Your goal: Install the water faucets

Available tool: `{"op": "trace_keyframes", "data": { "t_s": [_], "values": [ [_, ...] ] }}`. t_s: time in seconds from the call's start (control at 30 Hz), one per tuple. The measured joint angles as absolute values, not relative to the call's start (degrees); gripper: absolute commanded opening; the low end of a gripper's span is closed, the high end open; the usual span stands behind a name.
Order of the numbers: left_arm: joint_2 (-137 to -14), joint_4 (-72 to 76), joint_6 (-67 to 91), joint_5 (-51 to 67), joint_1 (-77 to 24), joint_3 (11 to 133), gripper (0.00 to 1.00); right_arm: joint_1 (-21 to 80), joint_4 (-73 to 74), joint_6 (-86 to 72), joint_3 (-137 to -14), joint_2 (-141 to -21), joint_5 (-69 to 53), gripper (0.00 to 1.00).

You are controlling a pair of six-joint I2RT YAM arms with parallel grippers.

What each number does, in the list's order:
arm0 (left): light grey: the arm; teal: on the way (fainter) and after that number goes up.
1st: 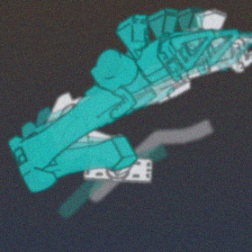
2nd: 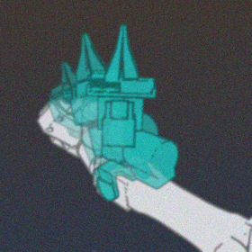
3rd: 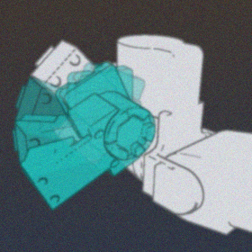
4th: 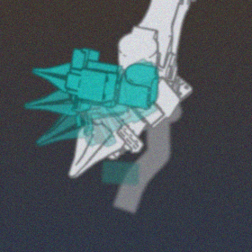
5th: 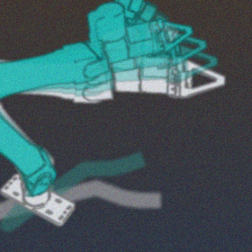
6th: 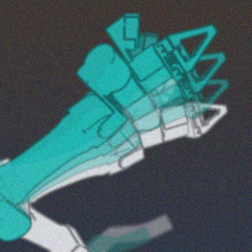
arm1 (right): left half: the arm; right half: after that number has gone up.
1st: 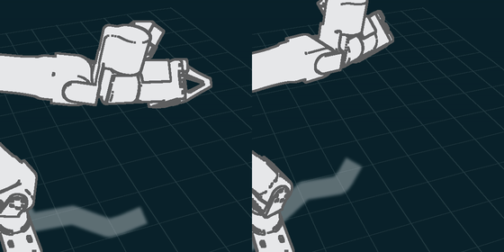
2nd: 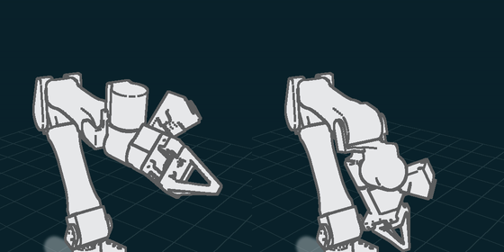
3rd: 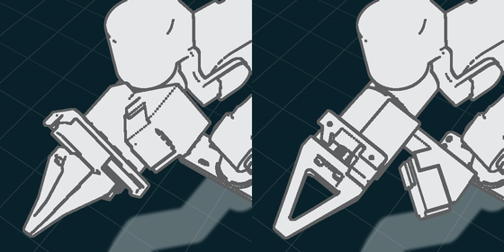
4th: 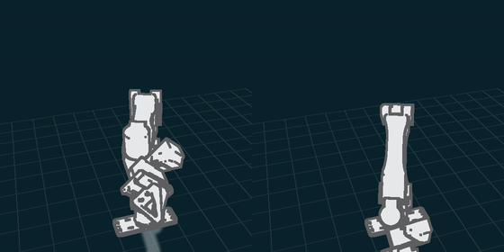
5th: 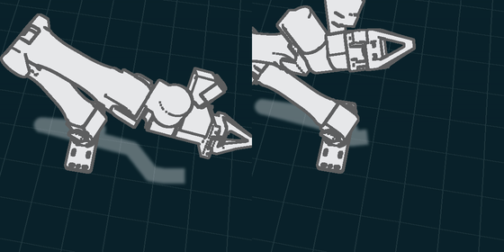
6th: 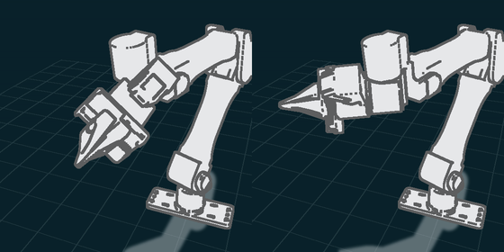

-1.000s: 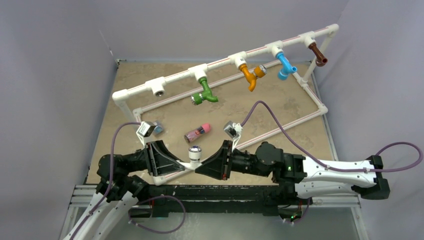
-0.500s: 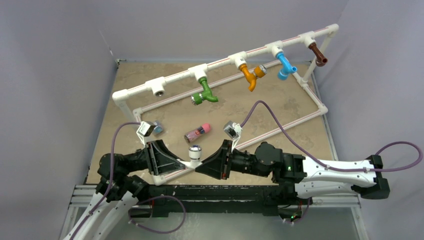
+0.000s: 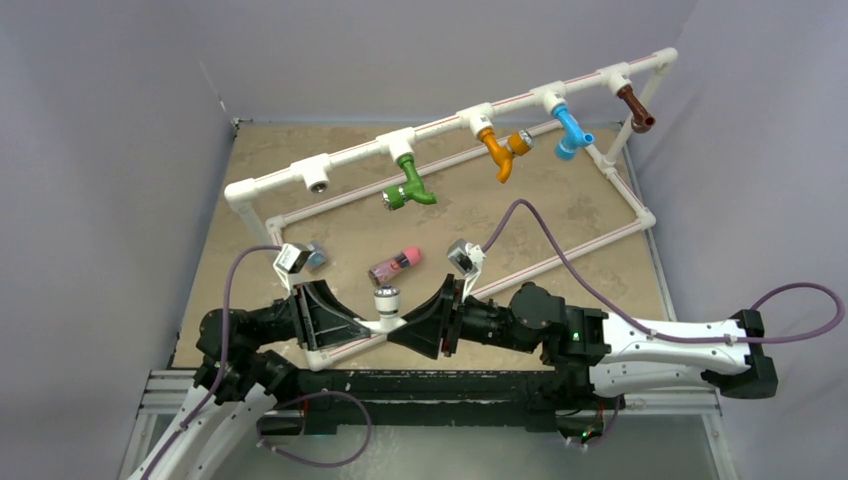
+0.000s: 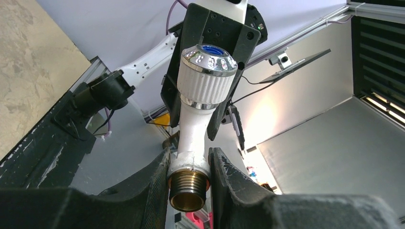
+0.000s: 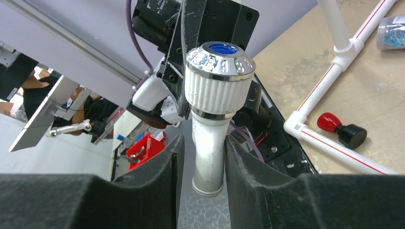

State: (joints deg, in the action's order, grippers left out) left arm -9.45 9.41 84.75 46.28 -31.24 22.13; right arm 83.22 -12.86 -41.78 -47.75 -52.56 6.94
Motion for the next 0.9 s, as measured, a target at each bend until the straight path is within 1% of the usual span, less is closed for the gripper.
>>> {"op": "trace_keyframes", "data": {
  "t_s": [0.1,0.17,0.2,0.27,0.5,0.57,0.63,0.67,0.77,0.8,0.9],
  "values": [
    [-9.5,9.7,85.0,46.3,-31.2,21.9,0.0,83.2,-13.0,-41.8,-47.7,-52.8,7.0,0.36],
    [-9.5,9.9,85.0,46.3,-31.2,21.8,0.0,83.2,-13.2,-41.8,-47.7,-52.9,7.0,0.34],
    [-9.5,9.9,85.0,46.3,-31.2,21.8,0.0,83.2,-13.2,-41.8,-47.7,-52.9,7.0,0.3],
    [-9.5,10.1,85.0,46.3,-31.2,21.8,0.0,83.2,-13.2,-41.7,-47.7,-52.9,7.0,0.0],
    [-9.3,10.7,84.9,46.2,-31.2,21.8,0.0,83.2,-13.3,-41.9,-47.5,-52.8,7.9,0.0],
    [-9.3,10.7,84.9,46.2,-31.2,21.8,0.16,83.2,-13.4,-41.9,-47.5,-52.8,8.0,0.0],
    [-9.3,10.7,84.9,46.2,-31.2,21.8,0.28,83.2,-13.3,-41.9,-47.5,-52.8,8.2,0.0],
    [-9.3,10.6,84.9,46.2,-31.2,21.8,0.32,83.2,-13.3,-41.9,-47.5,-52.8,8.4,0.0],
    [-9.3,9.1,84.4,46.0,-31.2,21.9,0.38,83.3,-12.9,-41.5,-47.5,-52.8,9.5,0.0],
    [-9.3,8.1,84.2,45.9,-31.2,21.9,0.42,83.3,-12.8,-41.2,-47.5,-52.8,9.7,0.0],
    [-9.3,4.8,82.9,45.9,-31.2,21.9,0.59,83.3,-12.6,-40.8,-47.5,-52.8,11.0,0.0]
  ]
}}
